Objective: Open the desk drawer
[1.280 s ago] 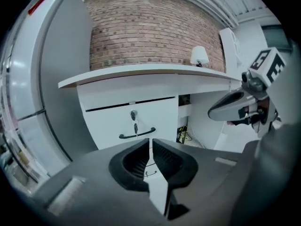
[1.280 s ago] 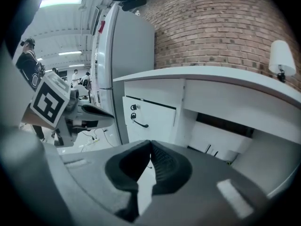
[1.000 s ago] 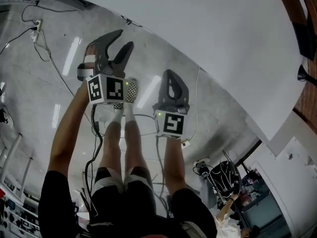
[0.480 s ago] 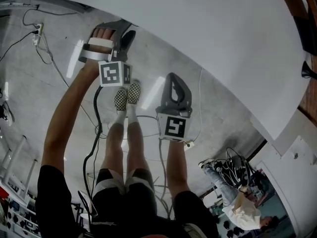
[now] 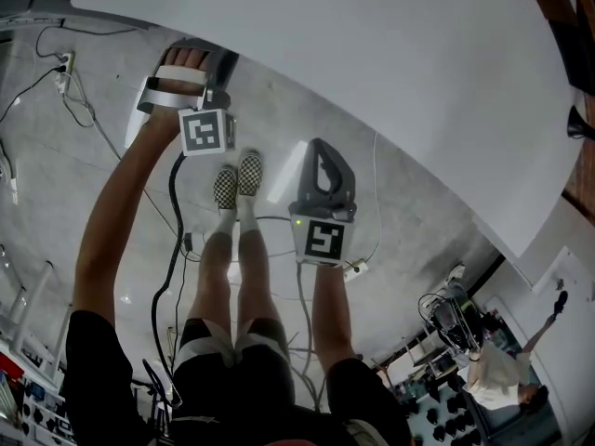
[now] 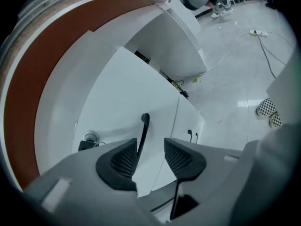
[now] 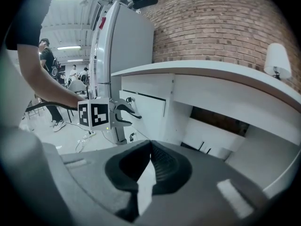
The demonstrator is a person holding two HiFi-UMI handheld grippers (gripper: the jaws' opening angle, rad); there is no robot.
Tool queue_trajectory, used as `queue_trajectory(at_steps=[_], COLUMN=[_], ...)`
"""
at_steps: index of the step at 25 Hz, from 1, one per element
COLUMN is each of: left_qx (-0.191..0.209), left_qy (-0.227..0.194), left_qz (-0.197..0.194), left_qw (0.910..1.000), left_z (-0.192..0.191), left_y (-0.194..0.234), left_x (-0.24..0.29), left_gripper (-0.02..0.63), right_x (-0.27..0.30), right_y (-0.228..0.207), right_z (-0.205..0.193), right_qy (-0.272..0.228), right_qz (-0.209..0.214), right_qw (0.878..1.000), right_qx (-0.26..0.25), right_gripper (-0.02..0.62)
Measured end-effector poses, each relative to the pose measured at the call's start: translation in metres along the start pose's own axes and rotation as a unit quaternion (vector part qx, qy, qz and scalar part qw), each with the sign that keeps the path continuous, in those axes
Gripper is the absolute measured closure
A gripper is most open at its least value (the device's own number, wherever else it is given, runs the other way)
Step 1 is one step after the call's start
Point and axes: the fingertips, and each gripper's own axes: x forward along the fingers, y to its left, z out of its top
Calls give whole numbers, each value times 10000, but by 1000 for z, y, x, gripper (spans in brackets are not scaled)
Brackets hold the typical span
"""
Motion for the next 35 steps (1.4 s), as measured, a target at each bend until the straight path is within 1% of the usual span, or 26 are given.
queue_trajectory(at_steps=[4, 10, 11, 16, 24, 28, 32, 35], left_qx=[218, 582, 625, 964, 895, 1009, 979, 1064], left_qy=[3, -53, -44, 67, 29, 124, 95, 137], left_qz=[207, 657, 687, 549, 487, 250, 196, 74], left_qw=[9995, 9961, 9957, 9938, 9948, 9945, 9950, 9942], left_z=[-2, 1, 0, -4, -2, -8, -10, -14], left_y=[3, 14, 15, 7, 11, -1, -9, -18], left_x=[4, 3, 3, 3, -3, -9, -20, -28], left_gripper=[451, 562, 565, 580, 581, 584, 586, 586], right_x=[2, 2, 1, -2, -10, -14, -15, -18], right_y=[0, -1, -1, -2, 7, 10, 14, 14], right_z=[-2, -6, -7, -11, -13, -14, -12, -12], right_qy=[21, 94, 111, 122, 108, 82, 65, 54], right_qz=[-15, -24, -34, -70, -56, -51, -45, -56], right_qw=[10000, 9999, 9999, 9999, 9998, 9997, 9997, 9997], right_qx=[48, 64, 79, 96, 159, 220, 225, 217], right_gripper=[591, 591, 591, 591, 591, 591, 591, 591])
